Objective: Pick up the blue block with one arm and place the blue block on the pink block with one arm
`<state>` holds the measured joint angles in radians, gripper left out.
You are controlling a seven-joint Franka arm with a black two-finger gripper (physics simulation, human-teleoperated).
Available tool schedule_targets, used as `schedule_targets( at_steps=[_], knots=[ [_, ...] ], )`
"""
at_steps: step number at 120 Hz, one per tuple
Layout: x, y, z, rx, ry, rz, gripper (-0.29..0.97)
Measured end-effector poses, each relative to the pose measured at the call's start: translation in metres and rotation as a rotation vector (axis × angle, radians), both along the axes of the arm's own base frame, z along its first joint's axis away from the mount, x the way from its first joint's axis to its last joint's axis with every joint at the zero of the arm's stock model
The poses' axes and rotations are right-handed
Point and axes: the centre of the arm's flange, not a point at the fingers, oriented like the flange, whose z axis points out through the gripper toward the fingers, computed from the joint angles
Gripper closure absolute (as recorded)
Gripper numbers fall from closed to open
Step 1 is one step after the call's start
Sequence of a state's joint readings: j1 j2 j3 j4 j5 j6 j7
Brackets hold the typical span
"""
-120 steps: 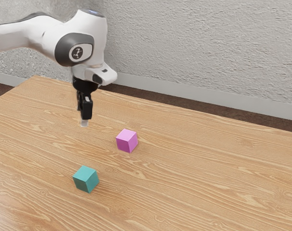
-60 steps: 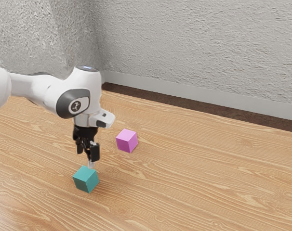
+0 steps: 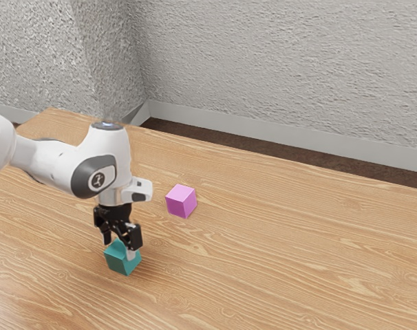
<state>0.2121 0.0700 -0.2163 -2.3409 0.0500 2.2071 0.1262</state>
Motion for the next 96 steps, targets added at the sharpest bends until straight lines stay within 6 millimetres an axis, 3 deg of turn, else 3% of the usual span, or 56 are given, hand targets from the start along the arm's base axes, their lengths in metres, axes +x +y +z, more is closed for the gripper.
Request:
schedule_targets(
  at_steps=[17,47,61,79,96],
  knots=[
    [0.001,0.01,-0.008,-0.003,-0.01,0.056,0.0],
    [0.005,0.007,-0.041,-0.026,-0.001,0.106,0.0],
    [0.007,0.007,-0.048,-0.029,-0.007,0.123,0.09],
    [0.011,0.007,-0.046,-0.026,-0.027,0.135,0.16],
    [0.024,0.001,-0.028,-0.026,-0.076,0.13,0.28]
  ],
)
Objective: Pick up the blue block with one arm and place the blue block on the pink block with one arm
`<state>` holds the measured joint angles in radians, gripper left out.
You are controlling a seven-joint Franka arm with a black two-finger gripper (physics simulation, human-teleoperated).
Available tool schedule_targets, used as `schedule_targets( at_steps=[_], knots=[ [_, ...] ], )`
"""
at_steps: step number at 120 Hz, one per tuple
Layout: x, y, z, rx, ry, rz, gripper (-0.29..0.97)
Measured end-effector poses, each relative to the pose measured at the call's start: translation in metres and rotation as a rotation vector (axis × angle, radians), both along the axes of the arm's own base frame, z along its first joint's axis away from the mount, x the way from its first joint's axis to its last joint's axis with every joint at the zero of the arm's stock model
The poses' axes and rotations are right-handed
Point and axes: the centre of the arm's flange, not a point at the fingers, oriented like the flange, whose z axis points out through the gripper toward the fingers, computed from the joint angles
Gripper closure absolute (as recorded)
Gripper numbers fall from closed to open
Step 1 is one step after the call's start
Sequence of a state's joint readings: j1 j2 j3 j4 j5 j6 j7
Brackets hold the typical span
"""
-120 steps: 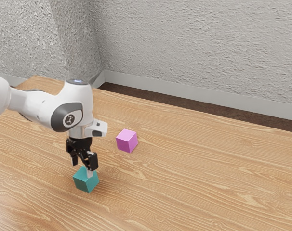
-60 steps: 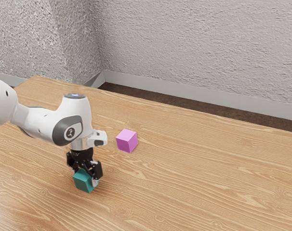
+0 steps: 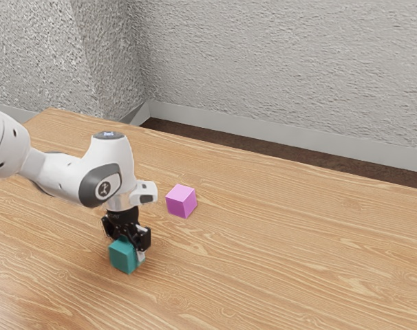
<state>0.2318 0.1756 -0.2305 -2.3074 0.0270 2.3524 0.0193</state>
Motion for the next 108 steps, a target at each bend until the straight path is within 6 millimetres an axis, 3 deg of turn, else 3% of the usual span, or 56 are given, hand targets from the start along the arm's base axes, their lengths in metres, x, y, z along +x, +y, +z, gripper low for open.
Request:
schedule_targets(
  at_steps=[17,38,51,72,108],
  knots=[
    [0.027,-0.008,0.033,0.001,-0.073,-0.028,0.33],
    [0.078,-0.006,0.092,-0.017,-0.153,-0.049,0.35],
    [0.107,-0.002,0.116,-0.045,-0.171,-0.057,0.35],
    [0.136,0.014,0.127,-0.076,-0.155,-0.067,0.35],
    [0.175,0.03,0.109,-0.103,-0.096,-0.114,0.35]
  ],
)
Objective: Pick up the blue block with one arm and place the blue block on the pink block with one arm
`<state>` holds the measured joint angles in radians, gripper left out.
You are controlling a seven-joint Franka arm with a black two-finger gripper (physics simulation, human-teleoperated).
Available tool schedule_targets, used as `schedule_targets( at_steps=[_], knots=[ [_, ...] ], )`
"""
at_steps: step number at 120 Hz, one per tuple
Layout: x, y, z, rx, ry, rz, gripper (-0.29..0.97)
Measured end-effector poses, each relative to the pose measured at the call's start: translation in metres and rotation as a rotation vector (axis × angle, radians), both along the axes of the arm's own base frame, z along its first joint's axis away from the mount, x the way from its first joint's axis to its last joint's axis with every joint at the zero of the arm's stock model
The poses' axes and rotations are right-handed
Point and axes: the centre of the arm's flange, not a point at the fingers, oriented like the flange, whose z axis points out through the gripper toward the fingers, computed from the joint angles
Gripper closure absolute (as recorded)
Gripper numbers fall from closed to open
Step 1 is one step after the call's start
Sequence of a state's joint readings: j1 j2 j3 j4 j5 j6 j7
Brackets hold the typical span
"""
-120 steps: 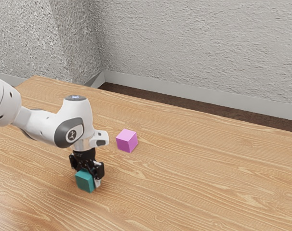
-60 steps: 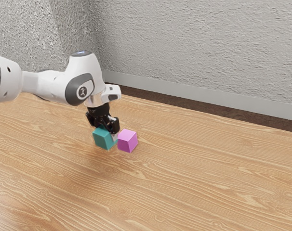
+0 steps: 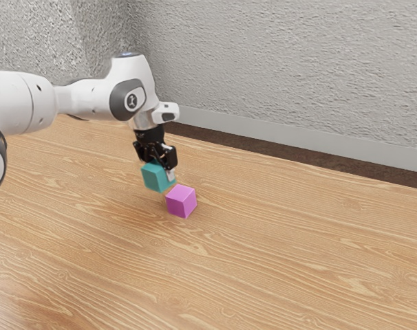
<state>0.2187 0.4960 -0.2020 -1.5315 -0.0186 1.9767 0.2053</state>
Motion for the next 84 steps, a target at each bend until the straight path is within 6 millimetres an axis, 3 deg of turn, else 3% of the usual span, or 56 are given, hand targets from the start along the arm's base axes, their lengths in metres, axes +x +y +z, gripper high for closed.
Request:
schedule_targets(
  at_steps=[29,42,67,84],
  knots=[
    [0.016,-0.002,-0.014,-0.011,0.021,-0.042,0.35],
    [0.026,-0.012,-0.016,-0.01,0.017,-0.068,0.35],
    [0.034,-0.015,-0.033,-0.011,0.034,-0.09,0.35],
    [0.037,-0.019,-0.034,-0.005,0.032,-0.103,0.35]
  ],
)
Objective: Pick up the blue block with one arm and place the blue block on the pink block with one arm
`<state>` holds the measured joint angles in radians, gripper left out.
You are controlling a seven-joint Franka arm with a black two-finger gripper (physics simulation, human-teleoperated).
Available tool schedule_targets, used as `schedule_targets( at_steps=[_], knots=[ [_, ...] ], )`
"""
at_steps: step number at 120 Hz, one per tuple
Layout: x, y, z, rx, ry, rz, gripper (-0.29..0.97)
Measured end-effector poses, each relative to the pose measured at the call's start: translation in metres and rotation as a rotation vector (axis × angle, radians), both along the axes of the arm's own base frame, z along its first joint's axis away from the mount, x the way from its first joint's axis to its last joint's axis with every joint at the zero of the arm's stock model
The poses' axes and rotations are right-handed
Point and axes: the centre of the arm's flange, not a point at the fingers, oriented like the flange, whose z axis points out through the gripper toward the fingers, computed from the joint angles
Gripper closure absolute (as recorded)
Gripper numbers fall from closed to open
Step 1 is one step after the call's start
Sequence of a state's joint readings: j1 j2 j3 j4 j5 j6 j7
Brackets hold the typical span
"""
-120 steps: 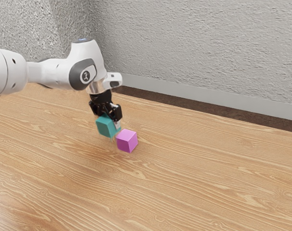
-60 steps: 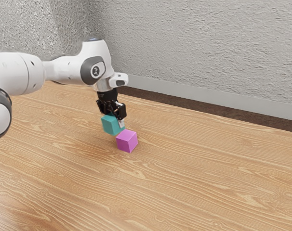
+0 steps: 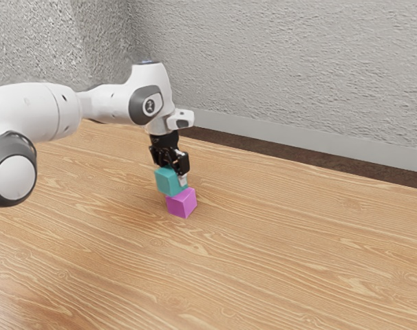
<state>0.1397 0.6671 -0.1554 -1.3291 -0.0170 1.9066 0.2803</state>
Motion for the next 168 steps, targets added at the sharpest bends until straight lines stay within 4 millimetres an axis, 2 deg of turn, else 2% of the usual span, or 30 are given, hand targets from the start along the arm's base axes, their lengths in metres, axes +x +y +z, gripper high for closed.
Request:
schedule_targets(
  at_steps=[8,25,40,57,65,73,83,92,98,110,124,136,143,151,168],
  knots=[
    [0.003,-0.004,0.001,0.002,-0.006,-0.009,0.35],
    [0.004,-0.01,0.001,-0.001,-0.005,-0.024,0.19],
    [0.003,-0.009,0.002,-0.002,-0.001,-0.031,0.11],
    [-0.009,-0.012,0.032,0.007,-0.009,-0.045,0.06],
    [-0.025,-0.021,0.053,0.016,-0.011,-0.062,0.04],
    [-0.046,-0.026,0.085,0.03,-0.025,-0.074,0.03],
    [-0.079,-0.038,0.148,0.081,-0.069,-0.114,0.02],
    [-0.122,-0.048,0.218,0.133,-0.118,-0.151,0.01],
    [-0.15,-0.053,0.254,0.16,-0.134,-0.168,0.01],
    [-0.187,-0.064,0.298,0.194,-0.129,-0.222,0.01],
    [-0.218,-0.094,0.343,0.229,-0.131,-0.313,0.0],
    [-0.244,-0.088,0.401,0.26,-0.16,-0.319,0.0],
    [-0.256,-0.074,0.414,0.27,-0.145,-0.304,0.0],
    [-0.257,-0.054,0.413,0.271,-0.1,-0.28,0.0],
    [-0.26,-0.031,0.408,0.269,-0.035,-0.261,0.0]
  ],
)
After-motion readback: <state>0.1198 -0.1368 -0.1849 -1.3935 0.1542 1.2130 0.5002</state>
